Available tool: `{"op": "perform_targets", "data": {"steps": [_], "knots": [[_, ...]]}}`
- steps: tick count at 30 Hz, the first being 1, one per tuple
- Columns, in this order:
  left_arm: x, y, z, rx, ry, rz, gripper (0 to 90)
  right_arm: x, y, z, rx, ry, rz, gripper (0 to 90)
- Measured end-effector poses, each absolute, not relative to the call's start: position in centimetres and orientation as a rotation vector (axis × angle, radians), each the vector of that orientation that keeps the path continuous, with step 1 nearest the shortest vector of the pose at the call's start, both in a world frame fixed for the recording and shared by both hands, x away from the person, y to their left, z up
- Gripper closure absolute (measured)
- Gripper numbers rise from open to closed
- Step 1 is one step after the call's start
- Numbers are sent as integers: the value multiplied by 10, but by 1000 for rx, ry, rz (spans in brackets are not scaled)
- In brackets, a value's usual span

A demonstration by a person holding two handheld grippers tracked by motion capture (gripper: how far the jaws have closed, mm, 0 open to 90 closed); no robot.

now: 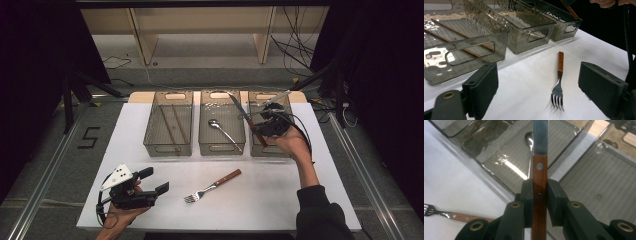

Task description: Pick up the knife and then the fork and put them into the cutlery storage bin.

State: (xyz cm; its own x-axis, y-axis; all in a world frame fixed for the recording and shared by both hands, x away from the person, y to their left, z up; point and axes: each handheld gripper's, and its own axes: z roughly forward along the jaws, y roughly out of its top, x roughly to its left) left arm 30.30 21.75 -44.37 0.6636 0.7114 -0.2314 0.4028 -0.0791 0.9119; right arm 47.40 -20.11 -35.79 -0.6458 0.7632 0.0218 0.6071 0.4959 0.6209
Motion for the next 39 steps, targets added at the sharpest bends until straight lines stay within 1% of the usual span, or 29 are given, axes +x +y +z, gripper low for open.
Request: {"op": "perform_targets", "data": {"steps": [19,39], "knots": [[303,218,-444,1700,912,326,159,494,-226,-362,1347,2364,877,772],[303,218,-444,1698,913,327,159,507,-239,-377,1479,2311,807,771]]}}
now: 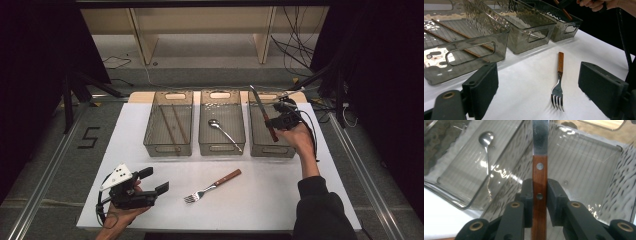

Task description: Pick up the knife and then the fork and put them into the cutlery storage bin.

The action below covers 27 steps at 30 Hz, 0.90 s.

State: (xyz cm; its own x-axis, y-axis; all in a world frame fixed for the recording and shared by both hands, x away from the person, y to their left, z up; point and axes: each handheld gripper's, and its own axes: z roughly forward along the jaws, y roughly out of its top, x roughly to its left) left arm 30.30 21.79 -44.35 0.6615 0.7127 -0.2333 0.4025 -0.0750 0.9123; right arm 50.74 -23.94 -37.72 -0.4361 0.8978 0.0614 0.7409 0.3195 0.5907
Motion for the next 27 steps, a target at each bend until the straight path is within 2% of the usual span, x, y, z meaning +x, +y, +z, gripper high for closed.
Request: {"op": "perform_targets", "data": {"steps": [27], "knots": [[303,218,-443,1698,911,328,159,510,-246,-404,1606,2325,700,765]]}}
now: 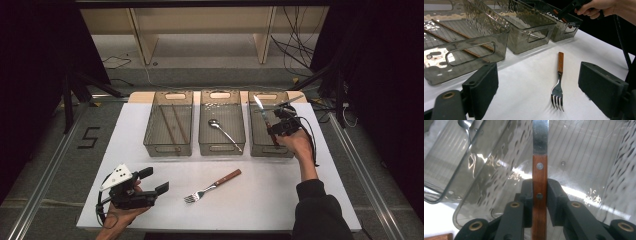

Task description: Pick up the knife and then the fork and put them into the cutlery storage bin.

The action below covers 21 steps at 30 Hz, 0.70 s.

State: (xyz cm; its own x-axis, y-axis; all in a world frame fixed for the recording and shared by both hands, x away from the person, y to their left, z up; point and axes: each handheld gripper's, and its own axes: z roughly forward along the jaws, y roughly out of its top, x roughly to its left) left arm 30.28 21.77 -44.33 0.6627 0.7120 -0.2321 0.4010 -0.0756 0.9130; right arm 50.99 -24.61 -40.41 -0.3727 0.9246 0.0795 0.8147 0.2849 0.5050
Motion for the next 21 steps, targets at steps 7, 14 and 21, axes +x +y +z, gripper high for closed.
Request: {"op": "perform_targets", "data": {"steps": [7,14,21], "knots": [[303,218,-443,1698,912,327,159,511,-244,-408,1617,2374,678,650],[303,218,-443,1698,911,327,159,509,-238,-402,1564,2385,716,592],[303,217,-443,1699,911,326,159,500,-230,-390,1480,2388,792,530]]}}
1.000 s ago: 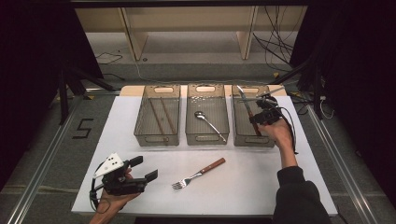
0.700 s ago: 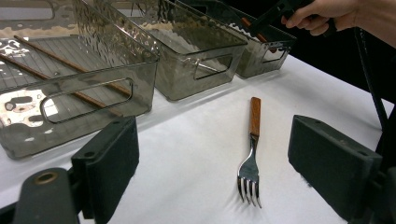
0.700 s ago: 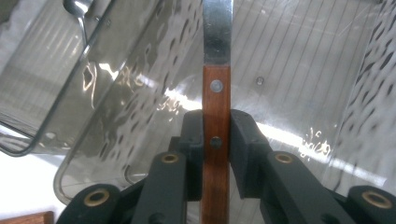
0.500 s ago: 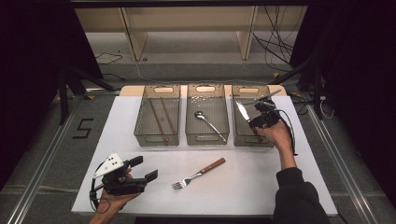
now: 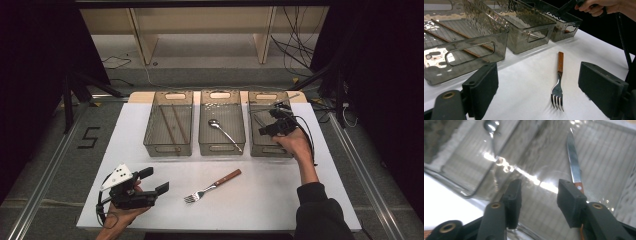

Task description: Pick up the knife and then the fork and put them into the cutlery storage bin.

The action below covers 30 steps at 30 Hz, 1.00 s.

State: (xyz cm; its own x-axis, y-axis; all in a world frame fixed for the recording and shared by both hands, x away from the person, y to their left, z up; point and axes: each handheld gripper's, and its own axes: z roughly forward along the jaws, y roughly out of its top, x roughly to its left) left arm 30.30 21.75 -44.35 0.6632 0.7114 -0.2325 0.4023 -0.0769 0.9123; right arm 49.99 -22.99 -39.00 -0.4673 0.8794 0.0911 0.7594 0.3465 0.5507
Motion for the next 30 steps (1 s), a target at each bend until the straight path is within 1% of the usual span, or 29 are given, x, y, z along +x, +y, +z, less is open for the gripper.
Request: {"op": "perform_targets", "data": {"steps": [6,11,16,23,30], "knots": [[303,217,-443,1698,912,326,159,491,-222,-383,1404,2410,840,469],[303,218,-444,1699,912,326,159,484,-216,-378,1339,2439,895,381],[303,217,-444,1699,912,327,159,470,-204,-369,1205,2498,953,331],[303,217,-443,1699,911,326,159,449,-178,-359,1000,2607,970,300],[303,218,-443,1698,912,327,159,434,-154,-360,805,2730,927,287]]}}
